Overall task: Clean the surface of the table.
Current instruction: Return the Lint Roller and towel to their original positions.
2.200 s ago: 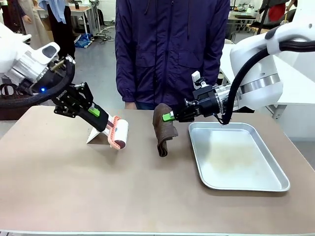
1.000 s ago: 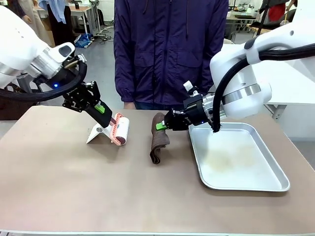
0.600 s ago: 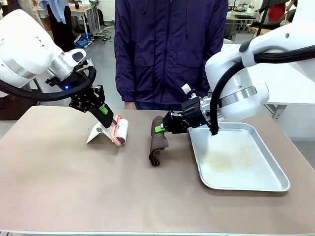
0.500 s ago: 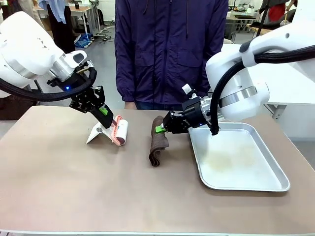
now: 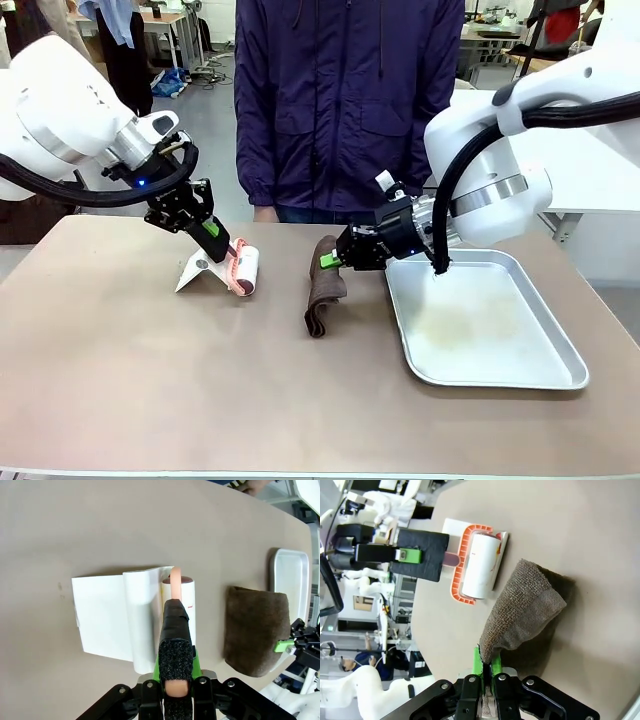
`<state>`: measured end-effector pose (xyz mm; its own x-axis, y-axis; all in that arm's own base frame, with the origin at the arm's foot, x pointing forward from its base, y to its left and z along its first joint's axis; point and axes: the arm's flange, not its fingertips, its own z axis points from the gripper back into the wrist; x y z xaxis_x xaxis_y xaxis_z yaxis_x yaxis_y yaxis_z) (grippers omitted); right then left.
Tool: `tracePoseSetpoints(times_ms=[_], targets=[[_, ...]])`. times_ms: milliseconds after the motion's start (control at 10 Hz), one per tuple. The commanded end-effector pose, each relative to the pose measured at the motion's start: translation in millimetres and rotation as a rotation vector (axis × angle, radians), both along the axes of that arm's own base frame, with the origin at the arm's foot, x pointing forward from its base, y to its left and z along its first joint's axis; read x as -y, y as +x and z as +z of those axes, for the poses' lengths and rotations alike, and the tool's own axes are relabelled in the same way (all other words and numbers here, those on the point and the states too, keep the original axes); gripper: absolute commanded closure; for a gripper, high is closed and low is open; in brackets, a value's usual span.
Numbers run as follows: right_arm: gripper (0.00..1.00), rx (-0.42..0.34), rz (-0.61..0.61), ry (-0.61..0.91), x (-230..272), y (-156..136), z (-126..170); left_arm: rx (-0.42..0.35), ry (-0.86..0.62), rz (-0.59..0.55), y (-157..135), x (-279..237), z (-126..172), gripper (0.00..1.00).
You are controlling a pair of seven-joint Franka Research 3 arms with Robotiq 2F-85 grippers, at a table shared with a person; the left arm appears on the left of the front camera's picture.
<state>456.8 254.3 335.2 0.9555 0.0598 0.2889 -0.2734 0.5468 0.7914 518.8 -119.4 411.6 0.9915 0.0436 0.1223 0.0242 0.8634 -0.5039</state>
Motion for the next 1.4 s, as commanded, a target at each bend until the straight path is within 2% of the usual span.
tracePoseSetpoints(times_ms=[0, 400, 700, 800, 1100, 1300], targets=[[0.93, -0.029, 0.002, 0.013, 7, 0, 4, -0.018, -0.016, 0.030, 6, -3, -1, 0.78], [0.93, -0.036, 0.023, 0.012, 7, 1, 4, -0.018, -0.063, 0.035, 13, -14, -13, 0.78], [0.93, -0.072, 0.008, -0.078, 12, 3, 4, -0.019, -0.069, 0.020, 10, -24, -22, 0.78], [0.93, -0.088, 0.012, -0.128, 8, 3, 3, 0.006, -0.044, 0.016, 7, -24, -24, 0.78], [0.93, -0.115, 0.034, -0.156, 4, 5, -1, 0.049, -0.065, -0.012, 2, -28, -26, 0.78], [0.93, -0.134, 0.025, -0.196, 4, 7, -3, 0.032, -0.111, -0.001, 0, -34, -33, 0.78]])
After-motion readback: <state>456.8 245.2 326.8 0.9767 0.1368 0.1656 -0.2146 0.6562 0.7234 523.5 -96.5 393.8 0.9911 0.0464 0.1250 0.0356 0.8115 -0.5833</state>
